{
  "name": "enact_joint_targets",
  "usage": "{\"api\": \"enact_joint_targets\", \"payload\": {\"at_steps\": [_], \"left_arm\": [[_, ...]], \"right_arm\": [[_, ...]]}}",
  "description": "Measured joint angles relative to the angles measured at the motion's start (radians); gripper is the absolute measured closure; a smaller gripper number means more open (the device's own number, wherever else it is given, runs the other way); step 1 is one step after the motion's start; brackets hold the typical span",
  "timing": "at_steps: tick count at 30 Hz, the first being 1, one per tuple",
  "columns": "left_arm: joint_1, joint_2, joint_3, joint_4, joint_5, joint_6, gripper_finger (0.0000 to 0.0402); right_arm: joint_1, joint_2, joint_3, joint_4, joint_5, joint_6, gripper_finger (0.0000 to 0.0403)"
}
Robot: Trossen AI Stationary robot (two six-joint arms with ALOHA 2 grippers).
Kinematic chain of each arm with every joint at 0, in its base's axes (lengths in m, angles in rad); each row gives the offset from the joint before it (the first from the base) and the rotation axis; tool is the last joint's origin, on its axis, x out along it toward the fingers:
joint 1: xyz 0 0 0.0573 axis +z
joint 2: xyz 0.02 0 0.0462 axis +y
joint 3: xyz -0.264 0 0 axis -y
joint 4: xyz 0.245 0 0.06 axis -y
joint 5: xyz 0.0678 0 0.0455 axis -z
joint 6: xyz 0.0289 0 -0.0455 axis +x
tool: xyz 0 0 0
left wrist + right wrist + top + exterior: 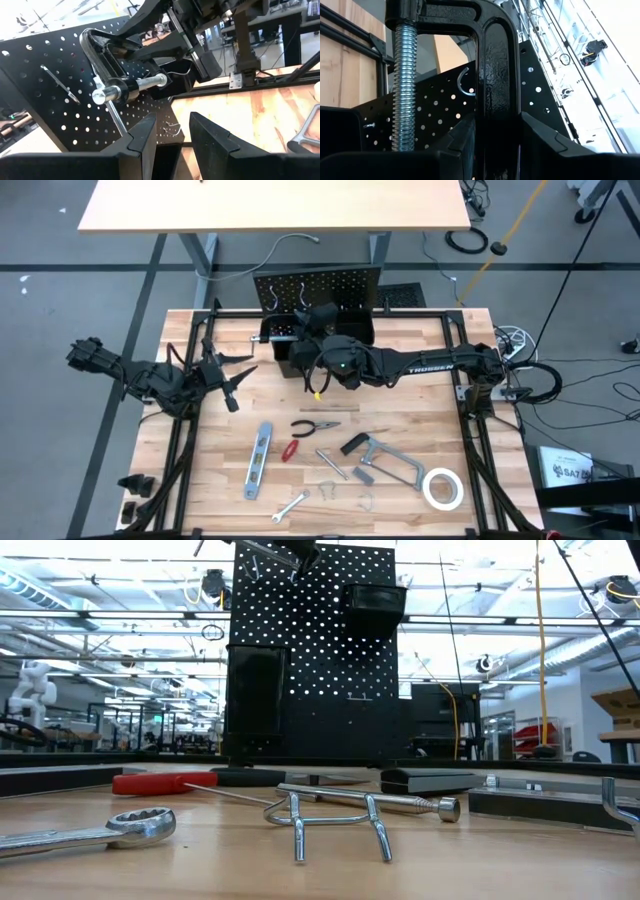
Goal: Hang tools onto peg board
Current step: Hang the clamp on the pegboard
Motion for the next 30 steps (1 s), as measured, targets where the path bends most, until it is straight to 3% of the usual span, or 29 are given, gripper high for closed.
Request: {"api": "enact_joint_targets", "payload": {"at_steps": [8,17,30], "left_arm": [[0.0,0.0,0.0,-0.001,-0.001,0.0,0.0281],[0.0,0.0,0.0,-0.002,-0.001,0.001,0.0281],[0.0,0.0,0.0,0.003,-0.001,0.025,0.0281]], "right_arm": [[-0.001,0.0,0.0,-0.001,-0.009,0.028,0.0288],[-0.01,0.0,0.0,-0.094,-0.029,0.179,0.0288],[-0.078,0.011,0.0,0.01,-0.046,-0.056,0.0288]]}}
